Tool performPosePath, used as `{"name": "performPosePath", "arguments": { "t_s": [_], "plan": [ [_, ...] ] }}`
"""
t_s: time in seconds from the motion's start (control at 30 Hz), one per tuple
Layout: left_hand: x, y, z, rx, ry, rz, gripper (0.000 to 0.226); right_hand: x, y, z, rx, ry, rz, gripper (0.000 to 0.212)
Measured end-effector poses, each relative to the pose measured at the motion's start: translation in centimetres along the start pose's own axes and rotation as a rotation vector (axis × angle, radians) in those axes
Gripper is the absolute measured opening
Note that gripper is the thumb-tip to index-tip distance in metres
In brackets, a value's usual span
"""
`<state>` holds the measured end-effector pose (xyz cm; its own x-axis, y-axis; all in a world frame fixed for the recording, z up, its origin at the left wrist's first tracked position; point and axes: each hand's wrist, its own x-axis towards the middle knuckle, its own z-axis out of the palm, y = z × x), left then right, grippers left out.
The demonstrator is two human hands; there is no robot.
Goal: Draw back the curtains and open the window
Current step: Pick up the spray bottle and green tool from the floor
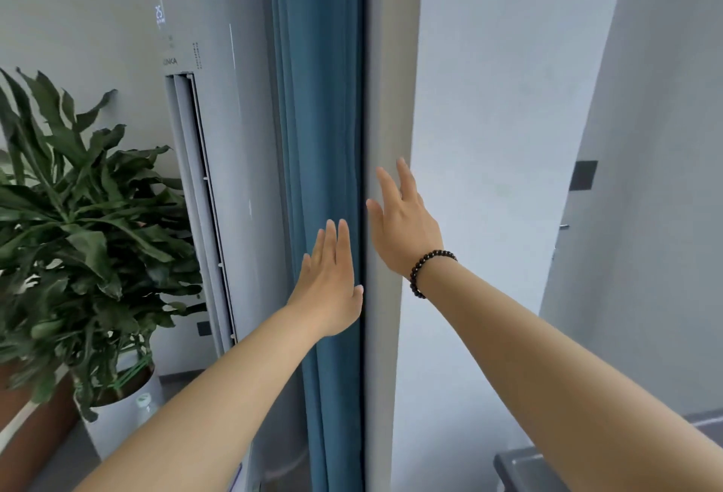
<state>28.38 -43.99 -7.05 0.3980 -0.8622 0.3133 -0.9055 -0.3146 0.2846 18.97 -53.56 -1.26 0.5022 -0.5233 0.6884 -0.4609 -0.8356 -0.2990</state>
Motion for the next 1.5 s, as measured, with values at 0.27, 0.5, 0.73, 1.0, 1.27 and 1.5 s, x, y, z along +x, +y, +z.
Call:
{"name": "performPosePath", "arguments": {
  "t_s": [0.27, 0.5, 0.73, 1.0, 1.27, 1.5],
  "plan": [
    [-5.8, 5.4, -1.7, 0.012, -0.014, 0.128, 0.093, -7.2, 0.2, -6.0, -0.094, 0.041, 0.053, 0.051],
    [-9.7, 9.7, -1.2, -0.015, -0.07, 0.276, 0.094, -13.9, 0.8, -11.0, -0.23, 0.072, 0.163, 0.053],
    [-16.5, 14.2, -1.3, -0.066, -0.192, 0.461, 0.093, -22.3, -0.6, -18.3, -0.406, 0.092, 0.372, 0.052],
    [-24.6, 18.1, -1.8, -0.15, -0.265, 0.61, 0.093, -31.7, -3.2, -25.0, -0.558, 0.123, 0.519, 0.055],
    [-31.6, 23.9, -0.6, -0.21, -0.371, 0.778, 0.094, -42.0, -4.2, -31.9, -0.65, 0.183, 0.71, 0.056],
    [-37.9, 32.2, 0.1, -0.257, -0.392, 0.956, 0.095, -51.6, -4.5, -40.1, -0.75, 0.211, 0.848, 0.06]
  ]
}}
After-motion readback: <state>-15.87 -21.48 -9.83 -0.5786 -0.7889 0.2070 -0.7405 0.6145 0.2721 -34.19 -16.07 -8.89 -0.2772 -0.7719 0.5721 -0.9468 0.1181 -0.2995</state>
